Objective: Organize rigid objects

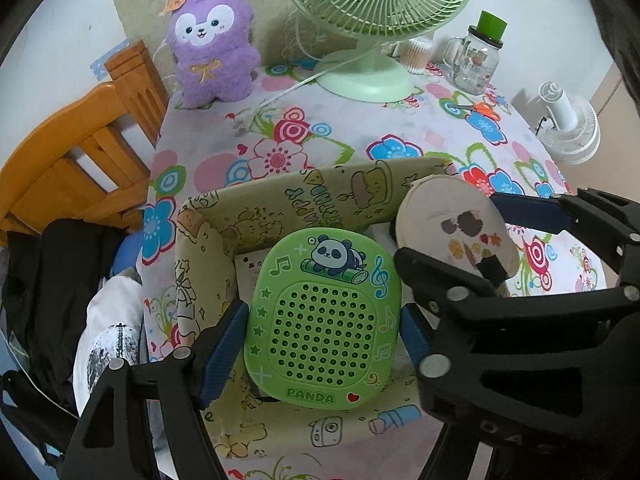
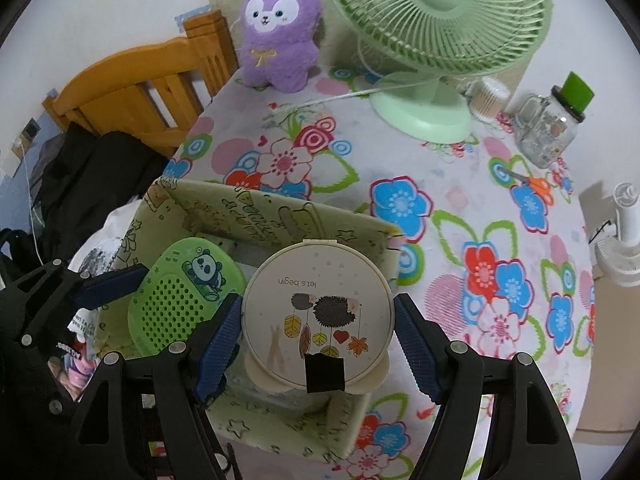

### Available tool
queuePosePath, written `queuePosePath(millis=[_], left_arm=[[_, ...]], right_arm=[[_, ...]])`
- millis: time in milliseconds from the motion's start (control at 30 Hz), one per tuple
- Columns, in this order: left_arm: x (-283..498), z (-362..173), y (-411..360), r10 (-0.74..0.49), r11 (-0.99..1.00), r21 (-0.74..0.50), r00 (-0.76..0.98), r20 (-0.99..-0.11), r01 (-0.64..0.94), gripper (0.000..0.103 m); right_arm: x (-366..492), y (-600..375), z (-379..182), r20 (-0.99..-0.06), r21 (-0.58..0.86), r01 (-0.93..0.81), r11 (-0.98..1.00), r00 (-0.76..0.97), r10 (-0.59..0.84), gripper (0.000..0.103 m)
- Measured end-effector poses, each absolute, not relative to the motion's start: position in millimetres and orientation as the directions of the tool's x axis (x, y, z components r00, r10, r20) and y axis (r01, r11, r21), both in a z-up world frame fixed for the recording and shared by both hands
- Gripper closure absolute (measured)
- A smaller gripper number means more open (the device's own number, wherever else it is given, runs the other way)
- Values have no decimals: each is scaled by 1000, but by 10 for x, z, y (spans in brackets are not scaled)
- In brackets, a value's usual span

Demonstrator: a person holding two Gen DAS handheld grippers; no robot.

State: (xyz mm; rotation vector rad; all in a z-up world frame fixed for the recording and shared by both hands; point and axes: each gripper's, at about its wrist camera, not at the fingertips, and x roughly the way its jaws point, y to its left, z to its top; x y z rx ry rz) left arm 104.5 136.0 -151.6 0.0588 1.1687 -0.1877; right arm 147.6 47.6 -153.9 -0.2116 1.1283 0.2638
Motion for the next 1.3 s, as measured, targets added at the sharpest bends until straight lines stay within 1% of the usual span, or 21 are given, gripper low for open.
queuePosePath(millis=[200,233,267,300,333,367,400,667,700,767,833,933,967,1067,1300], left_arm=[[1055,-1566,1403,-102,986,-44,371,-923,162,25],[1054,-1576,1413,-100,986,-42,370,-924,161,26],[1052,-1578,1423,-109,985,-51,370,-923,163,38],[1052,-1578,1430,-113,985,-57,363,-925,161,41],[1054,-1579,1436,-113,986,-58,361,-926,159,41],[1054,-1578,1439,-113,986,-58,362,-925,159,41],[1053,-1578,1441,-115,985,-59,361,-925,160,41],[1078,-1608,1436,-121,984,-66,353,-928,163,40],[1090,-1621,1433,-123,984,-69,348,-929,163,40],[1119,-1645,1420,-127,984,-74,337,-933,165,31],[1146,-1657,1399,-121,984,-67,341,-932,165,27],[1180,-1671,1364,-121,983,-66,343,-931,169,11],[1185,-1674,1355,-121,983,-64,343,-931,172,7],[1219,-1715,1279,-101,981,-38,335,-937,189,4],[1202,-1707,1207,-93,983,-34,329,-940,181,4]], right_arm=[[1536,577,-1631,-917,-11,-341,940,377,127,25],[1542,586,-1646,-920,0,-344,939,368,135,25],[1544,588,-1648,-920,9,-347,938,365,144,24],[1543,591,-1646,-918,22,-352,936,363,158,20],[1545,589,-1641,-916,33,-354,935,363,169,16],[1545,589,-1635,-915,38,-354,934,365,175,9],[1540,587,-1620,-911,37,-356,934,372,178,7],[1511,362,-1468,-894,14,-315,949,421,153,7],[1508,323,-1459,-893,12,-304,953,425,147,7],[1499,234,-1452,-893,6,-278,961,430,130,7],[1491,150,-1463,-895,0,-255,967,432,114,7],[1481,46,-1485,-896,-14,-229,973,435,90,7],[1475,21,-1490,-897,-16,-222,975,435,84,7],[1455,-74,-1508,-899,-17,-196,980,432,71,7],[1397,-215,-1496,-900,-28,-167,986,434,48,7]])
